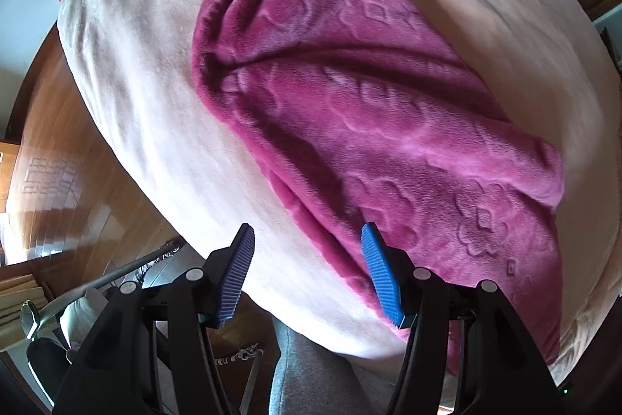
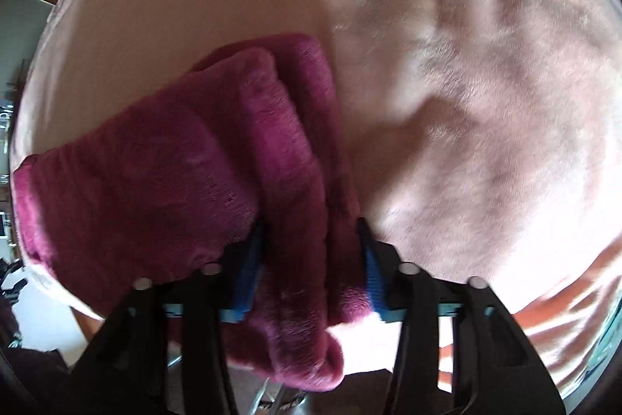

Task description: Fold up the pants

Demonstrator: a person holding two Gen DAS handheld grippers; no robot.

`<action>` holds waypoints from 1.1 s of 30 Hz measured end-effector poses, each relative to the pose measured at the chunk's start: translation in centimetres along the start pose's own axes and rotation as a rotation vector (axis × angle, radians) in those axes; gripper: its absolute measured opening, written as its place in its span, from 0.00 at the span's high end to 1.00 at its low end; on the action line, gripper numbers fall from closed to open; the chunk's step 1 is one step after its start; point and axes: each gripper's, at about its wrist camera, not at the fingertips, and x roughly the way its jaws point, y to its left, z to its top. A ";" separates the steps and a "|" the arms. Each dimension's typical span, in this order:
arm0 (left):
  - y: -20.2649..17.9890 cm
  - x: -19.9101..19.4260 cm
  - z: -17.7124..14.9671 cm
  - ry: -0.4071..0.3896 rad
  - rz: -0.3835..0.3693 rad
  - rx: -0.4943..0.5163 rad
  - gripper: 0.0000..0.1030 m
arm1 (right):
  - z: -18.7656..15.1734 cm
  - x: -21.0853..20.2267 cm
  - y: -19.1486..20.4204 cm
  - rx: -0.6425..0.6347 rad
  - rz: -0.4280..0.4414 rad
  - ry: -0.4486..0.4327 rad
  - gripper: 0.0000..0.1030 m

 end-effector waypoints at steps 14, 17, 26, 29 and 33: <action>-6.0 0.9 -0.4 0.003 -0.019 0.108 0.38 | -4.9 -2.1 -7.9 0.086 -0.408 0.034 1.00; -6.0 1.1 -0.8 0.011 -0.015 0.110 0.38 | -4.5 -3.9 -8.1 0.087 -0.349 -0.046 1.00; -3.0 1.9 0.6 0.031 -0.045 0.047 0.36 | 0.5 -6.9 0.4 -0.029 -0.214 -0.289 0.37; -1.4 3.5 1.4 0.061 -0.088 0.012 0.31 | 1.4 -5.7 7.9 -0.117 -0.172 -0.321 0.35; 0.3 5.8 1.6 0.120 -0.106 -0.006 0.31 | 0.1 -4.8 15.1 -0.185 -0.104 -0.343 0.35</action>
